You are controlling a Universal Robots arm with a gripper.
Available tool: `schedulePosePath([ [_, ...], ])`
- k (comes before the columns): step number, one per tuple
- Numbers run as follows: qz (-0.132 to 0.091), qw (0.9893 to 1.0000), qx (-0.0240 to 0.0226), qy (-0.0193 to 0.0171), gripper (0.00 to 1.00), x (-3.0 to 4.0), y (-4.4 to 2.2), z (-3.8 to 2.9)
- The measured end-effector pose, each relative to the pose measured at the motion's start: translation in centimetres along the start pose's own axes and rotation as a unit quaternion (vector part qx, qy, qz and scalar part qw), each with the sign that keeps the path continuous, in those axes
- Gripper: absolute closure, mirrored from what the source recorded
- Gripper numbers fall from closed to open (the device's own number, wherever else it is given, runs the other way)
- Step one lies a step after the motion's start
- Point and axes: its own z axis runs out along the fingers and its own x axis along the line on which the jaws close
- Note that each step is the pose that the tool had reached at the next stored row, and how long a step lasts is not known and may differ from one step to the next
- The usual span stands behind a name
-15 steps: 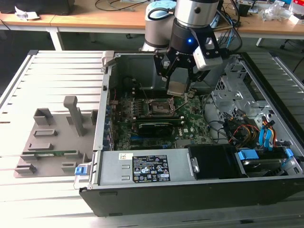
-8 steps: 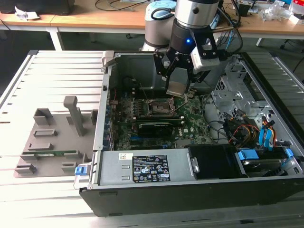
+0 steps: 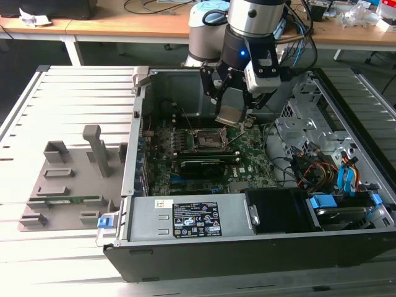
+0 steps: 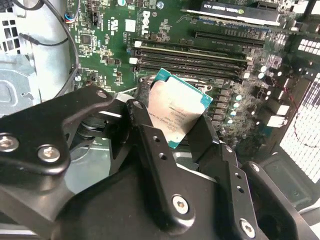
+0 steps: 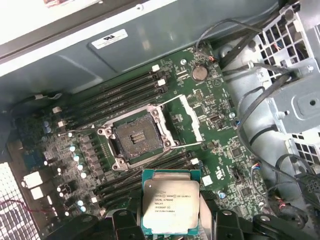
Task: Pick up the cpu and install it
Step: 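Pick up the cpu and move it towards the insertion slot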
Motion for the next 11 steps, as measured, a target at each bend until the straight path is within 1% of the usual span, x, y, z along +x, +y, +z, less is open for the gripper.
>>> schedulePosePath([
  [3,0.017,0.9999,-0.0004,0.0004,0.45,0.0,0.0,0.01],
  [6,0.034,0.9994,-0.0009,0.0009,0.45,0.0,0.0,0.01],
  [7,0.042,0.9991,-0.0011,0.0011,0.45,0.0,0.0,0.02],
  [10,0.071,0.9975,-0.0019,0.0019,0.45,0.0,0.0,0.03],
  [11,0.081,0.9967,-0.0022,0.0022,0.45,0.0,0.0,0.04],
])
